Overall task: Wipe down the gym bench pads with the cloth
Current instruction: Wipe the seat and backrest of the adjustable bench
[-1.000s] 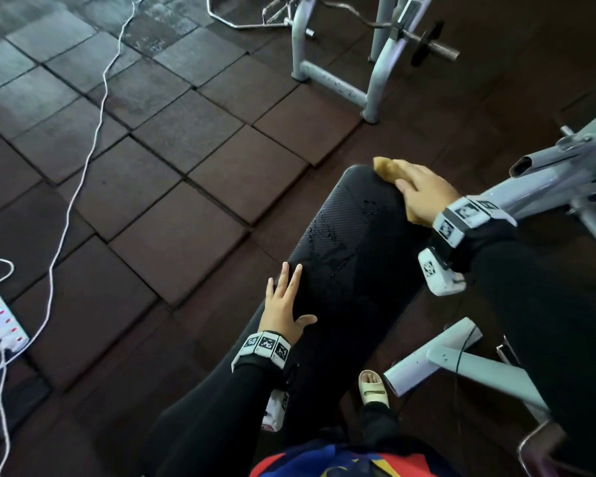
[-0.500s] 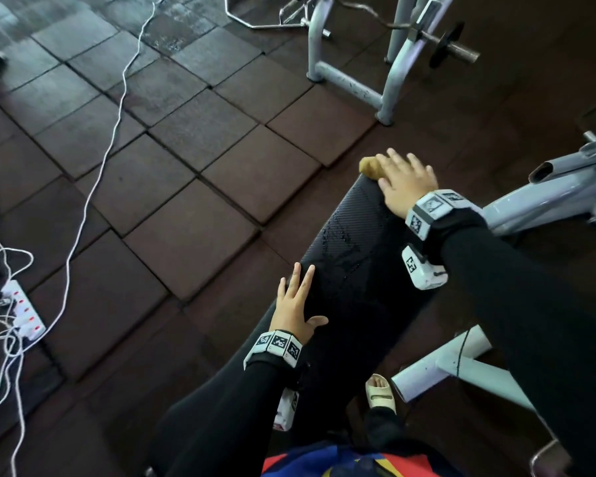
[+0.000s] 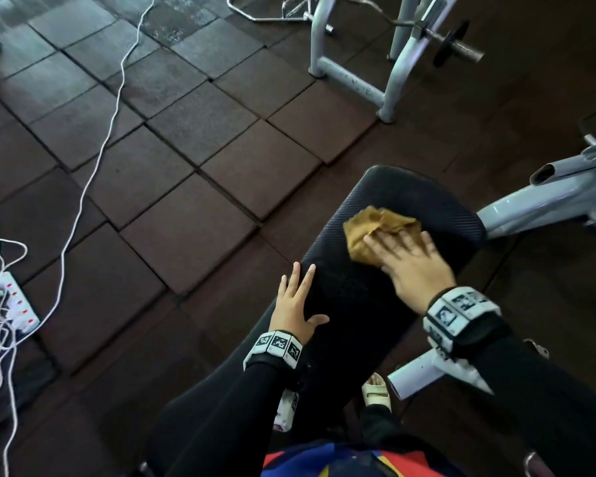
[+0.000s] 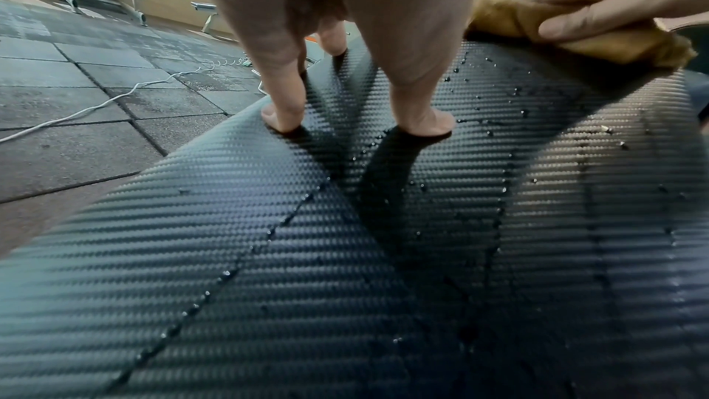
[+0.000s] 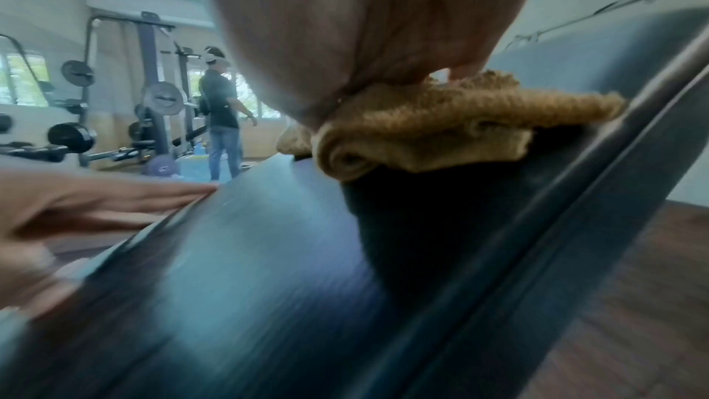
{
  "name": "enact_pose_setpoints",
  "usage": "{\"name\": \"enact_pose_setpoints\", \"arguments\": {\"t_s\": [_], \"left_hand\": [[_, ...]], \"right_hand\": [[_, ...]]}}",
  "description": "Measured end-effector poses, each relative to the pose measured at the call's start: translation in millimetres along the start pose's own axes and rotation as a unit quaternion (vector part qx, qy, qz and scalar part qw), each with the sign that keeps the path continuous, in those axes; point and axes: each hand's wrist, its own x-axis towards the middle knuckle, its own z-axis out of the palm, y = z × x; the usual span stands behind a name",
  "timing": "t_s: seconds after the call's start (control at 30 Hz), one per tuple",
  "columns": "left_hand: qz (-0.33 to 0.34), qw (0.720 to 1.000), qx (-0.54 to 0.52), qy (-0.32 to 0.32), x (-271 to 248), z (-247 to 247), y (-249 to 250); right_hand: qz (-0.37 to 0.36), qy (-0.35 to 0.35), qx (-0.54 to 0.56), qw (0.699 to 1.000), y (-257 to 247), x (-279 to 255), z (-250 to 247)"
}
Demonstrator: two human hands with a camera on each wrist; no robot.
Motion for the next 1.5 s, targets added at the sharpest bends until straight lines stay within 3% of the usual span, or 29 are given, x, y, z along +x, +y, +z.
{"name": "enact_pose_setpoints", "arguments": {"t_s": [0.17, 0.3, 0.47, 0.6, 0.73, 0.87, 1.0, 1.2, 1.37, 1.5], "left_hand": [[-0.003, 1.0, -0.004, -0.001, -1, 0, 2], [0.001, 1.0, -0.004, 0.003, -2, -1, 3], [0.002, 1.0, 0.002, 0.004, -1, -1, 3], [0.004, 1.0, 0.002, 0.008, -1, 0, 2], [0.002, 1.0, -0.005, 0.012, -2, 0, 2], [-0.001, 1.0, -0.003, 0.012, -2, 0, 3], [-0.002, 1.0, -0.008, 0.01, -2, -1, 4], [-0.019, 1.0, -0.007, -0.009, 0, -5, 7], [-0.076, 0.996, 0.004, -0.036, 2, -16, 27], [-0.103, 0.993, -0.02, 0.057, 17, -21, 73]], "right_hand": [[0.076, 0.043, 0.043, 0.995, 39, 56, -40], [0.07, 0.036, 0.042, 0.996, 9, 84, -43], [-0.024, 0.015, 0.011, 1.0, -41, 49, -7], [-0.069, 0.003, 0.022, 0.997, -41, 2, 17], [-0.021, 0.038, 0.019, 0.999, -8, -5, 4], [0.053, 0.043, 0.006, 0.998, 22, 39, -24], [0.074, 0.056, 0.033, 0.995, 3, 73, -37], [-0.003, 0.021, 0.033, 0.999, -64, 50, -5], [-0.032, -0.011, 0.101, 0.994, -68, 25, 3], [0.035, 0.106, 0.181, 0.977, -33, 13, -16]]}}
